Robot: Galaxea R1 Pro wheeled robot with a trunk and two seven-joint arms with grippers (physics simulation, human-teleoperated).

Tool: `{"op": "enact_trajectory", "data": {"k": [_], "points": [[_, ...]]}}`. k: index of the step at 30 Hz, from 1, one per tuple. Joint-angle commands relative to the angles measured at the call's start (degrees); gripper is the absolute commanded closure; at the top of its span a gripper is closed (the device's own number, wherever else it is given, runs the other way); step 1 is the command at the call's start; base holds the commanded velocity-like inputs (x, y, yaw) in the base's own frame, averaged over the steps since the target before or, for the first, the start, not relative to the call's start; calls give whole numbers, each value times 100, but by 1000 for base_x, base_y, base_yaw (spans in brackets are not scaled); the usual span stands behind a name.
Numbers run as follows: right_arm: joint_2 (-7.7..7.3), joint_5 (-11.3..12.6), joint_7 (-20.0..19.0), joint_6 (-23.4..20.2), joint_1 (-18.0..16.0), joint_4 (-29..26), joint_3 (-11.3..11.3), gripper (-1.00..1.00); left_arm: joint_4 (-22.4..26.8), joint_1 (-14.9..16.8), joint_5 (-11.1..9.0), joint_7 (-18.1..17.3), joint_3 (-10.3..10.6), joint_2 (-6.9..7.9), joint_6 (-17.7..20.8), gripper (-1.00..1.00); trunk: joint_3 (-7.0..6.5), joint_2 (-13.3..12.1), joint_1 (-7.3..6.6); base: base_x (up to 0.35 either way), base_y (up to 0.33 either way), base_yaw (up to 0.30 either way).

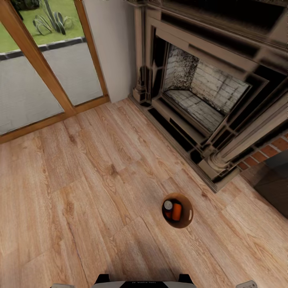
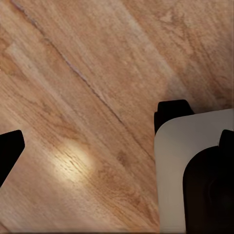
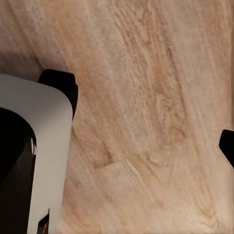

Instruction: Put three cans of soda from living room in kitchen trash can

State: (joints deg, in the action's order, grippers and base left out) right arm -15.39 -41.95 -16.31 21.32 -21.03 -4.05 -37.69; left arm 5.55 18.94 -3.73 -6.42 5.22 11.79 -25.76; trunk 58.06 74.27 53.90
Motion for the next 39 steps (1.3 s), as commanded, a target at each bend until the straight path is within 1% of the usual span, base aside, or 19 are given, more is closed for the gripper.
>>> {"op": "enact_trajectory", "data": {"k": [1,39], "points": [[0,0,5,14,1,0,0,-100,-2,-1,3,0,1,0,0,-100,-19,-42,-23,0,0,0],[2,2,30,83,20,0,-10,-100,-7,-2,21,-2,13,-2,1,-100,-701,-1566,-857,0,0,0]]}}
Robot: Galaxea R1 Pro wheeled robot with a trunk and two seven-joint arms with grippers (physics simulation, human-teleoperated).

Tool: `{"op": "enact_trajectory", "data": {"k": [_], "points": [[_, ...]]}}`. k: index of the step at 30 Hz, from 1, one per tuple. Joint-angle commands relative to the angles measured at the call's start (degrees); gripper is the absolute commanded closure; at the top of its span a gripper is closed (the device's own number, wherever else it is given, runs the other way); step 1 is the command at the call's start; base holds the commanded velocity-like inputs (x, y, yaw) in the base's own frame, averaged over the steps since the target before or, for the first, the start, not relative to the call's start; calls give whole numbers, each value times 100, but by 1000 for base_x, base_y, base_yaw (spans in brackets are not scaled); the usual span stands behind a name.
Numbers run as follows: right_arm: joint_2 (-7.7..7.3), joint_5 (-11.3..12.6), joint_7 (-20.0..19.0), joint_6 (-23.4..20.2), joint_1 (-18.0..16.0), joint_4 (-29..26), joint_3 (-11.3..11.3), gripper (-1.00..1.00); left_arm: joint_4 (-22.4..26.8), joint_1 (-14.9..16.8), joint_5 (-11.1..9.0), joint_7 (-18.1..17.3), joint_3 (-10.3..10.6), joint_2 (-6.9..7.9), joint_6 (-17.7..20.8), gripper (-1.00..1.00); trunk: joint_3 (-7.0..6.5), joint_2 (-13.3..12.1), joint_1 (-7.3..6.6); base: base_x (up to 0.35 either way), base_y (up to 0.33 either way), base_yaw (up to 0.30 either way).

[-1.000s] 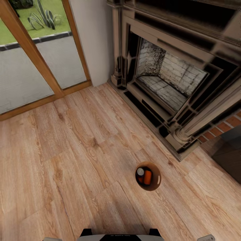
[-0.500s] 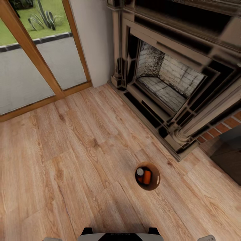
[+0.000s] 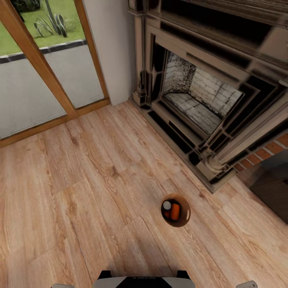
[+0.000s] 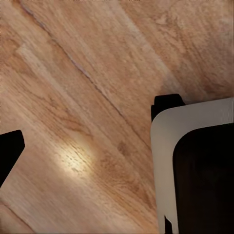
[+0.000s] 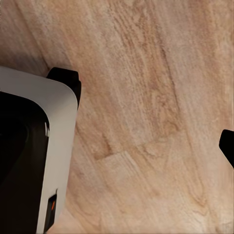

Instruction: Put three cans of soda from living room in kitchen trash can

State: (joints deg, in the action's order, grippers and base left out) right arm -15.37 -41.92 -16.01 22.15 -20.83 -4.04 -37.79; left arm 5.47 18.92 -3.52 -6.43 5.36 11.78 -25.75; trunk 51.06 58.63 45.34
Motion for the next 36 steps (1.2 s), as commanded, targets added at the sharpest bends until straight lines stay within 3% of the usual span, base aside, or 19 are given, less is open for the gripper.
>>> {"op": "enact_trajectory", "data": {"k": [1,36], "points": [[0,0,0,0,0,0,0,-100,1,0,2,0,0,0,0,-100,-19,-42,-23,0,0,0],[-1,9,1,0,0,-7,-4,-100,5,-1,18,-2,2,0,-9,-100,-647,-1445,-791,0,0,0]]}}
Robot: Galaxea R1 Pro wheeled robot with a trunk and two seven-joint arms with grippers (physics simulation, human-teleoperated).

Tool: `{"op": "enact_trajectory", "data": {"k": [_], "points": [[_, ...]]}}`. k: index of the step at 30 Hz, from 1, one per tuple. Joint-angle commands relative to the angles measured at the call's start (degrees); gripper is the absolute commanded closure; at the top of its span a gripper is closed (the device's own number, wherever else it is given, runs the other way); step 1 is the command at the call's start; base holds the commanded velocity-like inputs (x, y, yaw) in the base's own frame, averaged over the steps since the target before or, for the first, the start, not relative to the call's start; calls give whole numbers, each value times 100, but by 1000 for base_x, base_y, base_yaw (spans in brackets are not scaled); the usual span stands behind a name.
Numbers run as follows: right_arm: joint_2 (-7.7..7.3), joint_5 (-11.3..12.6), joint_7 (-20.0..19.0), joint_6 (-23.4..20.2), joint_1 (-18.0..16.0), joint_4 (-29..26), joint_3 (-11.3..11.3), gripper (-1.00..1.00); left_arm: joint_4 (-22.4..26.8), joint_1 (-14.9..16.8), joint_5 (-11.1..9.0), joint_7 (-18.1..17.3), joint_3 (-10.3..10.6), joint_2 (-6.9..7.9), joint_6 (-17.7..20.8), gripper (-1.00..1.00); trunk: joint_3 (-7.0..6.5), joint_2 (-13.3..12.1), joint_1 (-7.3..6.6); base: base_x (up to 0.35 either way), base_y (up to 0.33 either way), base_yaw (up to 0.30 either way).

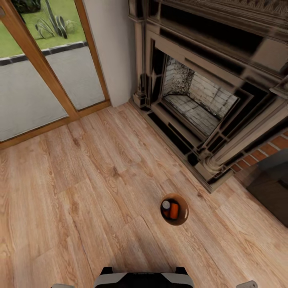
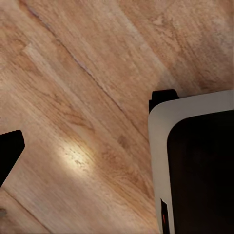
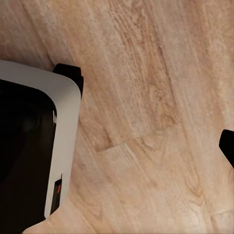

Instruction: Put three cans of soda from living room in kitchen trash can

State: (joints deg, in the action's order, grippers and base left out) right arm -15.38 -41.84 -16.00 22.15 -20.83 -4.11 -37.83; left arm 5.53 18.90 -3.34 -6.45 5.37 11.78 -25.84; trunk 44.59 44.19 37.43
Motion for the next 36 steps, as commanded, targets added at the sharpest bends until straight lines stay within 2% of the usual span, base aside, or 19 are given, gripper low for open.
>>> {"op": "enact_trajectory", "data": {"k": [1,36], "points": [[0,0,0,0,0,0,-1,-100,-2,0,0,1,2,0,0,-100,-19,-42,-22,0,0,0],[26,-5,0,0,0,0,3,-100,1,0,-8,-4,7,-37,0,-100,-647,-1445,-791,0,0,0]]}}
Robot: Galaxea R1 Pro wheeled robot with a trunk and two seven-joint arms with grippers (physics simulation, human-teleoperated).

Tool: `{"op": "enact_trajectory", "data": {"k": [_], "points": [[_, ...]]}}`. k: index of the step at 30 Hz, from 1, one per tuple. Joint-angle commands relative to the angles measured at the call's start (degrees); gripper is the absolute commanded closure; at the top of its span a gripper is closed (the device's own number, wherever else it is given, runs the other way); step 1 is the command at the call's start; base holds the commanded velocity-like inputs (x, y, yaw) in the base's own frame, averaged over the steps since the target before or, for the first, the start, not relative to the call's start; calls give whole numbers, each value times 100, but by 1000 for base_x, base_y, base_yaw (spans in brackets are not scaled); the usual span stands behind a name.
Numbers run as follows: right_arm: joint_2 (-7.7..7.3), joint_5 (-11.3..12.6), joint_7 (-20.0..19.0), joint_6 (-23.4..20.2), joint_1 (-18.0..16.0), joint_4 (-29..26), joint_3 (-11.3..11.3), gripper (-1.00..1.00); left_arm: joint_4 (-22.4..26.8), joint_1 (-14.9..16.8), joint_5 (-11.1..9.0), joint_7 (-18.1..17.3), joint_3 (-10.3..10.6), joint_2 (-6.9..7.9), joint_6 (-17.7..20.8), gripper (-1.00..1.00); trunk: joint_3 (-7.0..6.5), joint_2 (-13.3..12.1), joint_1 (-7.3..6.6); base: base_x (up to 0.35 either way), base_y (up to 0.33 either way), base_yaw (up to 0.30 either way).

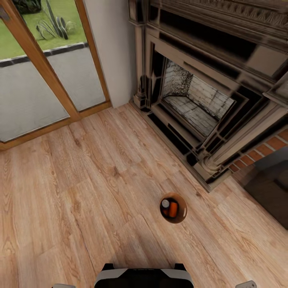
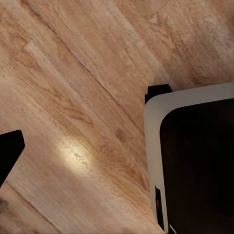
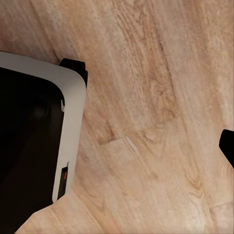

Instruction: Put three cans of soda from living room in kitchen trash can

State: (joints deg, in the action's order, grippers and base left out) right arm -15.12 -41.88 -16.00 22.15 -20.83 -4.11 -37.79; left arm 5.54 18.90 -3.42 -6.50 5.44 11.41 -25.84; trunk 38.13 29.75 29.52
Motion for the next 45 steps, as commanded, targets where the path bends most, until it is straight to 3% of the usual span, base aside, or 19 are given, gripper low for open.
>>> {"op": "enact_trajectory", "data": {"k": [1,17,45], "points": [[0,-1,0,0,0,0,0,-100,0,0,2,0,0,0,0,-100,-19,-42,-22,0,0,0],[-8,-2,-2,0,0,-2,0,-100,0,0,12,-3,1,2,0,-100,-306,-683,-374,0,0,0],[8,4,-5,8,0,6,0,-100,0,0,17,-9,5,2,0,-100,-343,-684,-374,0,0,0]]}}
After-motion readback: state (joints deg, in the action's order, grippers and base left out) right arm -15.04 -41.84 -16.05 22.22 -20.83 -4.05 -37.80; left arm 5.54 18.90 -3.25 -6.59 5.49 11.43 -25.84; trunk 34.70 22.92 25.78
